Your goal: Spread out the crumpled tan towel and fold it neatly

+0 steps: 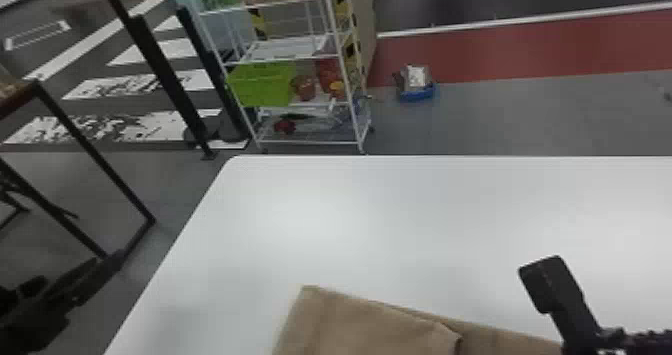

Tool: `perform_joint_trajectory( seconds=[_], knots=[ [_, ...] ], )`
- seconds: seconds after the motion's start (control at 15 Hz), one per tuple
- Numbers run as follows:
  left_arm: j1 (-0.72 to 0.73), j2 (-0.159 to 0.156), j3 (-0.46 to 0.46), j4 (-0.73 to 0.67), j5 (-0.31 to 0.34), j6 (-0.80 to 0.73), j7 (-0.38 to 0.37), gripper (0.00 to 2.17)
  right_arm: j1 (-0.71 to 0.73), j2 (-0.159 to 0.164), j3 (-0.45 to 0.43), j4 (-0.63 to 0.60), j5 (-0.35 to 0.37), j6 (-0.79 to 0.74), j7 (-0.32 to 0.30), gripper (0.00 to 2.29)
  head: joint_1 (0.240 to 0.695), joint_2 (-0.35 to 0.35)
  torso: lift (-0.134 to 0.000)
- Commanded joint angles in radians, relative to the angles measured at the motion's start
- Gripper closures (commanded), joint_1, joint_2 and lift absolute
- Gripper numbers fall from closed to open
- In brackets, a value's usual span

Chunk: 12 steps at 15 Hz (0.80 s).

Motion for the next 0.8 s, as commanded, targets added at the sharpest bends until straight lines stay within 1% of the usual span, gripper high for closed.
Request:
perform_joint_trajectory(
  seconds=[0.0, 0.13, 0.2, 0.47, 0.53, 0.6, 0.73],
  knots=[
    [0.000, -0.002, 0.002, -0.001, 0.000, 0.001, -0.002, 0.08, 0.005, -0.001, -0.003, 0.000, 0.002, 0.005, 0.000, 0.94, 0.695, 0.350, -0.122],
    [0.002, -0.004, 0.002, -0.003, 0.000, 0.001, -0.002, 0.08, 0.006, -0.001, -0.003, 0.000, 0.000, 0.005, 0.000, 0.94, 0.695, 0.350, -0.122],
    [0.003, -0.004, 0.002, -0.003, 0.000, 0.001, -0.002, 0.08, 0.008, 0.001, -0.004, 0.000, -0.001, 0.005, -0.002, 1.00, 0.695, 0.350, -0.122],
    [0.005, -0.005, 0.002, -0.007, 0.002, 0.001, -0.003, 0.08, 0.008, 0.007, -0.009, -0.002, -0.004, 0.005, -0.009, 1.02, 0.695, 0.350, -0.122],
    [0.006, -0.005, 0.003, -0.007, 0.003, 0.001, -0.003, 0.08, 0.005, 0.010, -0.010, 0.000, -0.006, 0.005, -0.020, 1.24, 0.695, 0.350, -0.122],
    [0.006, -0.005, 0.003, -0.007, 0.005, 0.001, -0.003, 0.08, 0.003, 0.016, -0.019, 0.000, -0.017, 0.005, -0.025, 1.24, 0.695, 0.350, -0.122],
    [0.006, -0.005, 0.003, -0.007, 0.005, 0.001, -0.003, 0.08, 0.003, 0.016, -0.026, -0.014, -0.029, 0.005, -0.035, 1.24, 0.695, 0.350, -0.122]
  ],
)
